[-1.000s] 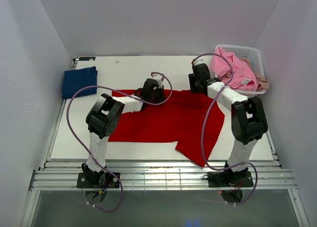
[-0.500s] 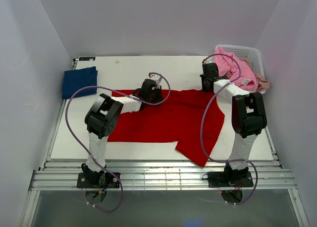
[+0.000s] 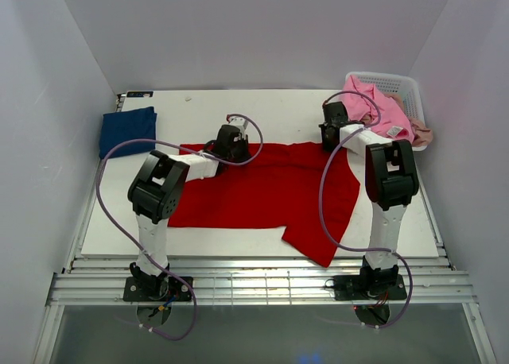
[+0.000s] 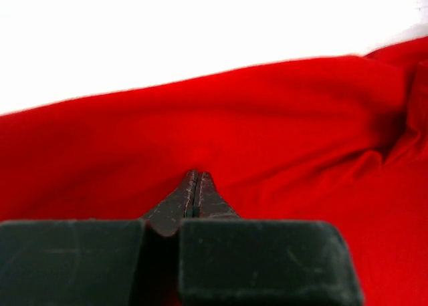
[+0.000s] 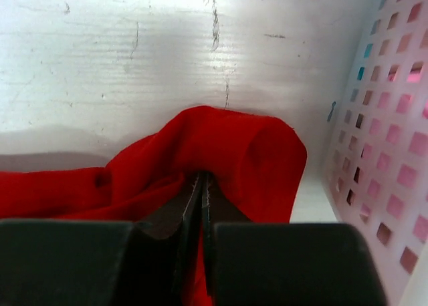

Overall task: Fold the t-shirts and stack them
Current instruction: Fold the flattened tshirt in 1/3 of the way

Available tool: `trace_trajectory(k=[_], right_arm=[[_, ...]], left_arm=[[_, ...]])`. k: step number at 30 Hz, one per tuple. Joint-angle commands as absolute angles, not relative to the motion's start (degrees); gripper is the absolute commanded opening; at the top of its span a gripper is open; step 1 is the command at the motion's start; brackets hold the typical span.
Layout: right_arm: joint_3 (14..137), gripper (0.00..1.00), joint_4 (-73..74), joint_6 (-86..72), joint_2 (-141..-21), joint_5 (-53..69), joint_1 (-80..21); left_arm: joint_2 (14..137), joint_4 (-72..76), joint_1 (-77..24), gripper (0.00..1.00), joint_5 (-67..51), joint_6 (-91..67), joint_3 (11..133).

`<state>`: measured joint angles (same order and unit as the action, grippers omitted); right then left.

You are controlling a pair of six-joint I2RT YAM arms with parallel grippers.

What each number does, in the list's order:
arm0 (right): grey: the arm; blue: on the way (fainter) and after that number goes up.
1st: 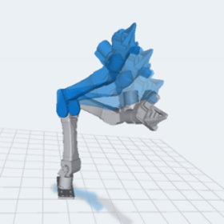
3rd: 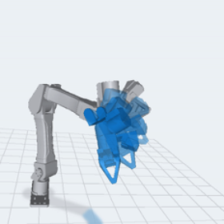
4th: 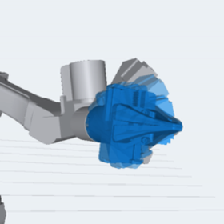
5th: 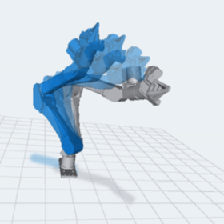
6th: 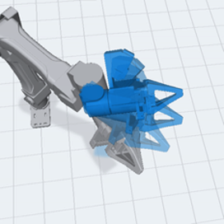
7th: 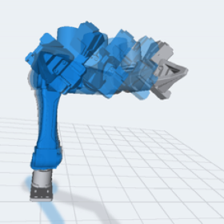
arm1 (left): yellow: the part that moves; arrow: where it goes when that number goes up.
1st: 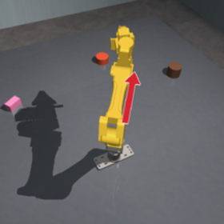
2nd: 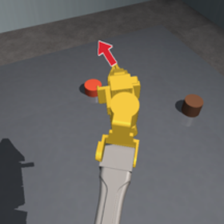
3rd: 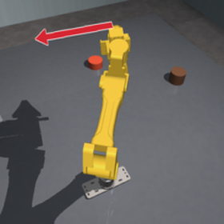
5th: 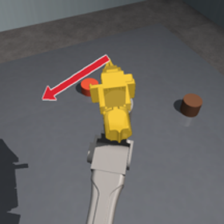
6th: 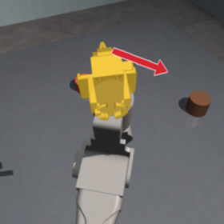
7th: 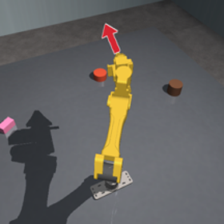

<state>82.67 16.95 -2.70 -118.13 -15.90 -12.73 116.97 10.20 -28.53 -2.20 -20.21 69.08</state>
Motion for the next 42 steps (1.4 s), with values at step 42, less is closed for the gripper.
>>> trace_trajectory(k=[42], right_arm=[[114.96, 0.11, 26.64, -4.48, -136.68, -8.97, -9.32]], left_arm=[[130.7, -0.8, -12.31, 0.0, -7.12, -21.18, 91.41]])
